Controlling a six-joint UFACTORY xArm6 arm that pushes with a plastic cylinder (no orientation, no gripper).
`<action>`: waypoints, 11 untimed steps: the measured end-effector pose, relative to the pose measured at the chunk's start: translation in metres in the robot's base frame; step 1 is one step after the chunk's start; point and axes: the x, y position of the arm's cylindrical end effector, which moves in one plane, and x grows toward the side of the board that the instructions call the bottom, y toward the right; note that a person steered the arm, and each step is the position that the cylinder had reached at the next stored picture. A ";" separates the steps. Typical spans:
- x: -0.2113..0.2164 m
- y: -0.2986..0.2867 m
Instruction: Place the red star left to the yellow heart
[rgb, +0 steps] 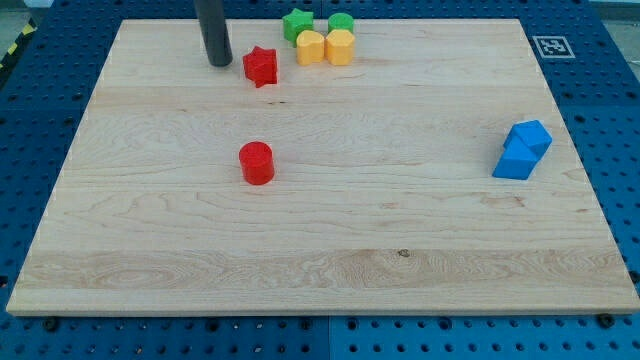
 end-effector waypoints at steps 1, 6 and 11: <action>0.038 0.003; 0.037 0.045; -0.018 0.039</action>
